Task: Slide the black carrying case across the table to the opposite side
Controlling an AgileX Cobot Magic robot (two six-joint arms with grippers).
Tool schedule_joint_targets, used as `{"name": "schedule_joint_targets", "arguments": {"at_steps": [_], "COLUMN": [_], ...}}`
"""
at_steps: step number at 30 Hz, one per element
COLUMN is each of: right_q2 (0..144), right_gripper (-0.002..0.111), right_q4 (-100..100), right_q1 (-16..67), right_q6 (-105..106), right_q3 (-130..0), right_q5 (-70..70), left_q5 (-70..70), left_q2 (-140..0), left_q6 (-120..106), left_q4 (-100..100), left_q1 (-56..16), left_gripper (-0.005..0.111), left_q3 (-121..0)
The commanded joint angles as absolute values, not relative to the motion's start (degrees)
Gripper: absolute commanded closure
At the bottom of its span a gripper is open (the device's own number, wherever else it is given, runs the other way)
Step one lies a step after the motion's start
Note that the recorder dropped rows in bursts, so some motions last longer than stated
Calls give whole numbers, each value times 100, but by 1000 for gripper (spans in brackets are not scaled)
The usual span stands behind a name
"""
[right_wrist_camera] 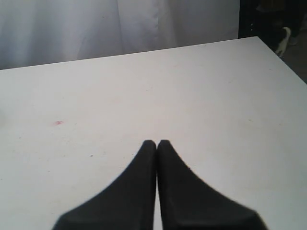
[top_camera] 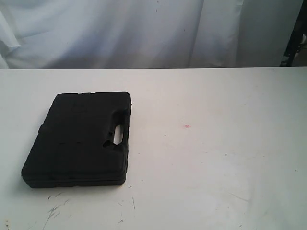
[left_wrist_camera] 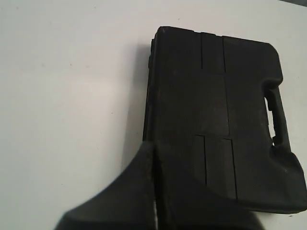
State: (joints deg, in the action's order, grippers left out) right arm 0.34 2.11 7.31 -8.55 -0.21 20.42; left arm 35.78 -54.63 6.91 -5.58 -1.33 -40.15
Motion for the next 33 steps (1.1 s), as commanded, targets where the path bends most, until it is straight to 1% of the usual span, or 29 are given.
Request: {"name": "schedule_joint_targets", "arguments": {"at_steps": [1,7,12,16,22,28,33], "right_q2": [0,0,0,0,0,0,0], "right_gripper": [108,108,108,108,108,108,108], "right_q4": [204,204,204,204,204,204,204], "right_q1": [686,686,686,686,686,686,686], "right_q6": [-847,-847,-846,-846,-846,-846,-846], "right_q3": [0,0,0,0,0,0,0], "right_q5": [2012,2012,2012,2012,2012,2012,2012], "left_q5": [3439,3105,3607,4170,4502,4502,4502], "left_q2": [-5548,-5568,-5993,-6602,-7450,-8290,-8984], "left_q6": [686,699,616,574,618,1059,1361], "left_q4": [-683,-954,-1022,-1011,-1011,-620,-392], "left_q1": [-160,-160,-160,-209,-826,-1556,-2028], "left_gripper": [107,107,107,107,107,107,107], "left_q3": [-4066,-4150,-4723,-5391,-6080,-6552,-6926]}}
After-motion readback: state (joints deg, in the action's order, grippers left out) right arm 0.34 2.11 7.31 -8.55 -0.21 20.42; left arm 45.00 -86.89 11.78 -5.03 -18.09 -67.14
